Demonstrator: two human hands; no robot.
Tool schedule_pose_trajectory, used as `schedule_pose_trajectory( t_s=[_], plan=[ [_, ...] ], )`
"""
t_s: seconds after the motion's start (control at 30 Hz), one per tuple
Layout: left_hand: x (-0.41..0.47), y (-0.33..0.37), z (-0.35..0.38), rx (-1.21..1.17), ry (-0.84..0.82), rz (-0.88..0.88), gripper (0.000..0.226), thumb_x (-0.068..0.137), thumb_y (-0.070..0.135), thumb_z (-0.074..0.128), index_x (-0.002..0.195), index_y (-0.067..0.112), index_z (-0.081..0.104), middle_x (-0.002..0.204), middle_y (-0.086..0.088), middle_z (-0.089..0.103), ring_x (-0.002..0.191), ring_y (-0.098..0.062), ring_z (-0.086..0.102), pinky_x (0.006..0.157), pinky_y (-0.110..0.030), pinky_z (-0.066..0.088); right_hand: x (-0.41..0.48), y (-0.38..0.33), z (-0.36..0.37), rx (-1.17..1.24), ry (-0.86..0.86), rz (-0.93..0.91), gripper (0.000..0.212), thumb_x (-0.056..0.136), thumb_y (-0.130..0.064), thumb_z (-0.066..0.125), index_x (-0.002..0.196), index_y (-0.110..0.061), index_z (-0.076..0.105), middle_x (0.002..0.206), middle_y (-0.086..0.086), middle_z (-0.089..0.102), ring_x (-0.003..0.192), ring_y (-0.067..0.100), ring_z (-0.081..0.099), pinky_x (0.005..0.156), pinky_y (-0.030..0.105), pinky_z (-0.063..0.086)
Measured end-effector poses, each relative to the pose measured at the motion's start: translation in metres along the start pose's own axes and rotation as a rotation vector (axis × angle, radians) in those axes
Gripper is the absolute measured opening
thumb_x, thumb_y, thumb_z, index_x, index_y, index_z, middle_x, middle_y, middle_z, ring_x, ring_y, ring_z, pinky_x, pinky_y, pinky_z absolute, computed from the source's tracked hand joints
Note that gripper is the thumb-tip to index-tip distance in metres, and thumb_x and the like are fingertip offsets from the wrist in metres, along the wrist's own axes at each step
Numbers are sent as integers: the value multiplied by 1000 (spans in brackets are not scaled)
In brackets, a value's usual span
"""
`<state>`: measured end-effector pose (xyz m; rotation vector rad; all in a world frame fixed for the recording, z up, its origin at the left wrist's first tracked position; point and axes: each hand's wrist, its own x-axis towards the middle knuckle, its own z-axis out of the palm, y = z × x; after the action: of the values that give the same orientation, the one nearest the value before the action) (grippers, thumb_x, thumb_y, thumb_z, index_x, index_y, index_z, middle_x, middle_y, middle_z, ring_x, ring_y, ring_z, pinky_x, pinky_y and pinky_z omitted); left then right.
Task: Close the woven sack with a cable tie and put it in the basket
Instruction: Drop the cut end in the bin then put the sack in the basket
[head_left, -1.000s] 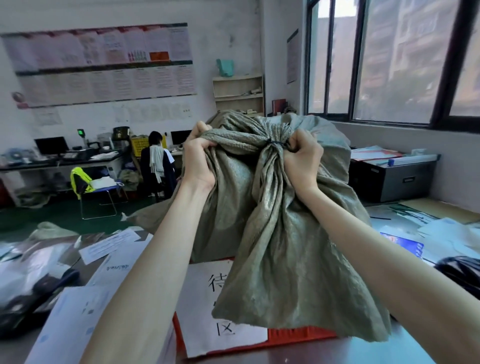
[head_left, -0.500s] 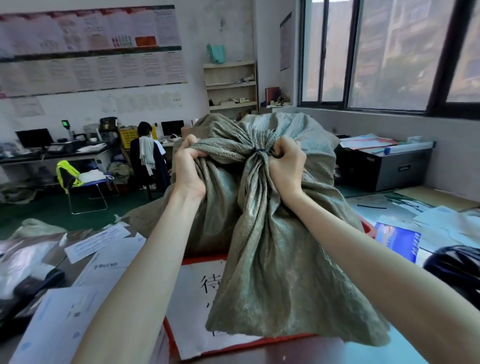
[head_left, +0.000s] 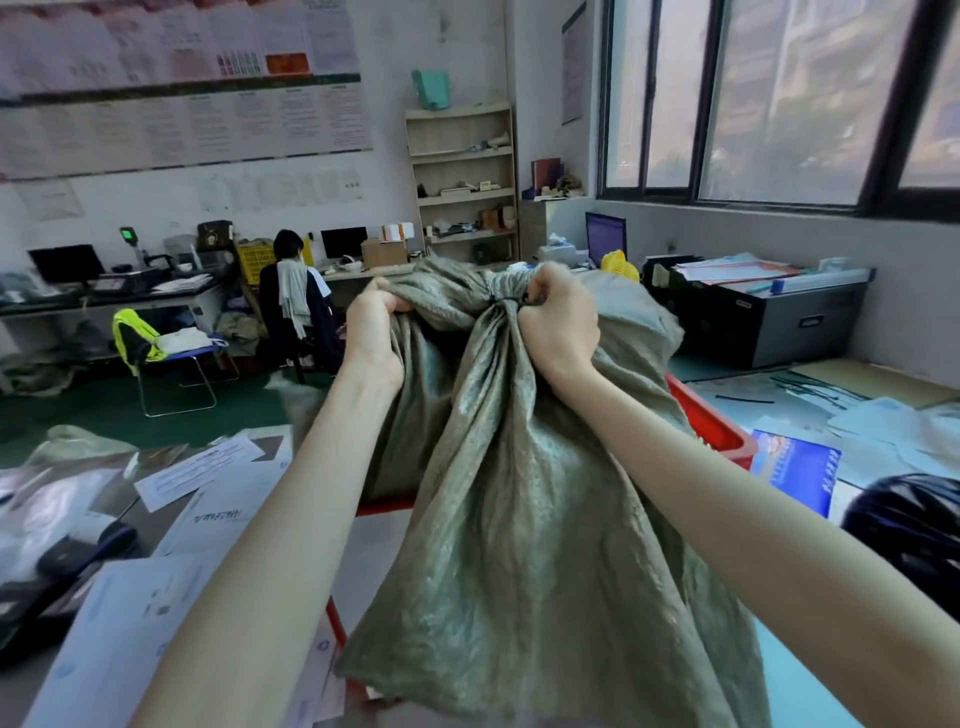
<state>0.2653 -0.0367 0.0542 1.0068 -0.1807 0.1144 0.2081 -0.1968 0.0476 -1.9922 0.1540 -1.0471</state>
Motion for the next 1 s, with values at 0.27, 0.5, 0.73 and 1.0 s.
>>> schedule_pose_trajectory(
  t_s=[0.27, 0.5, 0.73, 1.0],
  plan=[
    [-4, -86, -75, 1142, -145, -87, 15, 62, 8, 59, 53, 16, 50, 62, -6, 50, 71, -18, 45, 64, -31, 31, -26, 88, 8, -244, -513, 182, 16, 79, 2, 51, 74, 5, 65, 78, 20, 64, 76, 24, 54, 62, 28, 33],
    [-32, -74, -75, 1815, -655, -420, 23, 92, 16, 52, 70, 12, 54, 66, -2, 47, 55, -14, 38, 49, -25, 30, -30, 61, -6, -521, -954, 115, 28, 97, -11, 40, 78, -2, 59, 66, 5, 46, 76, 23, 47, 55, 18, 28],
    [-78, -49, -46, 1486, -346, -58, 23, 91, 22, 51, 107, 12, 64, 106, -2, 63, 92, -19, 57, 77, -30, 44, -39, 50, -44, -435, -643, 19, 27, 85, -20, 53, 100, -3, 68, 105, 15, 70, 92, 32, 65, 79, 43, 56],
    [-173, -69, -39, 1225, -47, 170, 42, 88, 37, 59, 120, 11, 49, 123, -9, 46, 119, -28, 42, 104, -49, 34, -109, 73, -106, -420, -278, 76, 44, 86, -34, 57, 124, -15, 47, 131, 11, 44, 119, 33, 37, 96, 46, 32]
  ],
)
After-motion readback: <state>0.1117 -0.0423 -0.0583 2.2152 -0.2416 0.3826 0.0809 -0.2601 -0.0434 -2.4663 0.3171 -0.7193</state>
